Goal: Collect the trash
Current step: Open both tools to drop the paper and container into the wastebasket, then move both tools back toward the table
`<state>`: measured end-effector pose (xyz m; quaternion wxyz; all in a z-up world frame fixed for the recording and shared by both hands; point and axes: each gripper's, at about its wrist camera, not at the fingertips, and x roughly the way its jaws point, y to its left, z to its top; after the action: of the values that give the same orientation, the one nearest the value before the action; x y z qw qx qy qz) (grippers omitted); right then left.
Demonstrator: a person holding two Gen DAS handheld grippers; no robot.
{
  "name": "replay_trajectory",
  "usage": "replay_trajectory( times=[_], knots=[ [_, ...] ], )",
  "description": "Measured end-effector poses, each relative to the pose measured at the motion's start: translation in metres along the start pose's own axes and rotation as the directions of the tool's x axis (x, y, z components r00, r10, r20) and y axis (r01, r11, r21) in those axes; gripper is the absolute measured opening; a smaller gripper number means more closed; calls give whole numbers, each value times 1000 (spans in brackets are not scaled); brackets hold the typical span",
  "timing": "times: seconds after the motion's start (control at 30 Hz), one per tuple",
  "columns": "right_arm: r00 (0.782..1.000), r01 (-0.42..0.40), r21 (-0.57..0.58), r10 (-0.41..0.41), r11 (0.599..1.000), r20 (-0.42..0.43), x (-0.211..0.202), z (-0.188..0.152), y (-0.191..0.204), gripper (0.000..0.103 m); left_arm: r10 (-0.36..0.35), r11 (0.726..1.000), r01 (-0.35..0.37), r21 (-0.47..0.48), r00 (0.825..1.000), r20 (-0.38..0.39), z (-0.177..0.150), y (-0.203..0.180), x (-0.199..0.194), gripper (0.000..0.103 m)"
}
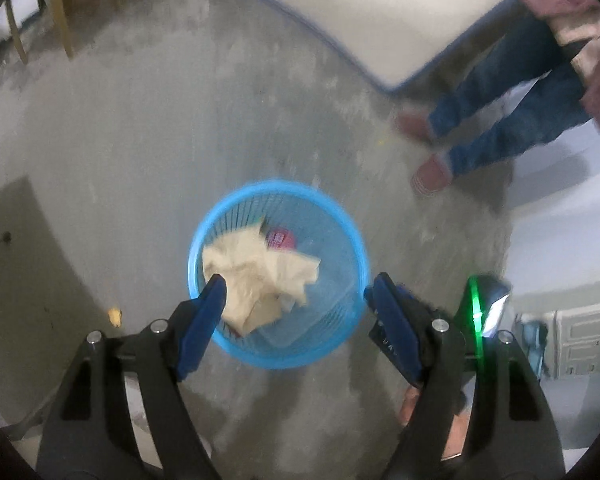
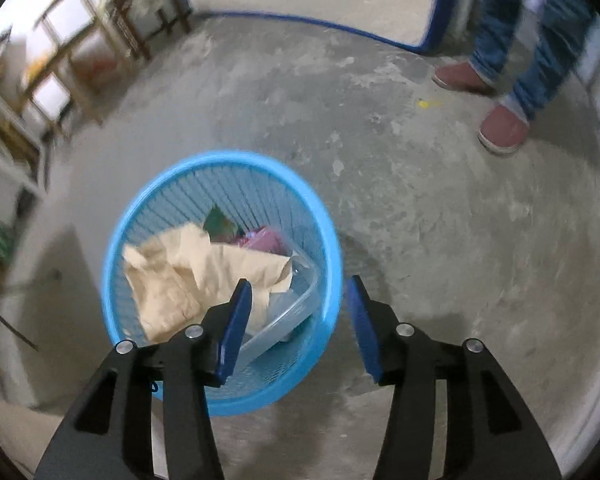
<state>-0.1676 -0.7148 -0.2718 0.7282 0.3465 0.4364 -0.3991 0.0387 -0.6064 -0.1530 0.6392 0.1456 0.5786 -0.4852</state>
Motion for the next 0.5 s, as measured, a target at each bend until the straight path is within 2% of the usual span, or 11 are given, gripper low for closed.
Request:
replay_trajectory(
  times=[0.17, 0.27, 0.37, 0.5],
  knots=[
    [996, -74, 97, 68, 993, 56, -38, -14, -25, 45, -67, 997, 63, 33, 989, 134, -3, -19, -84, 72],
    [991, -123, 109, 116, 986, 73, -68, -32, -29, 45, -110, 994, 102, 46, 972, 210, -11, -21, -137, 75],
    [985, -160, 109, 152, 981, 76, -90, -48, -28, 45, -121, 992, 112, 50, 963, 241, -18, -18, -176, 75],
    [972, -224, 108, 214, 969, 97, -129, -75, -17, 45, -102, 994, 85, 69, 944, 313, -38, -4, -227, 78]
  ],
)
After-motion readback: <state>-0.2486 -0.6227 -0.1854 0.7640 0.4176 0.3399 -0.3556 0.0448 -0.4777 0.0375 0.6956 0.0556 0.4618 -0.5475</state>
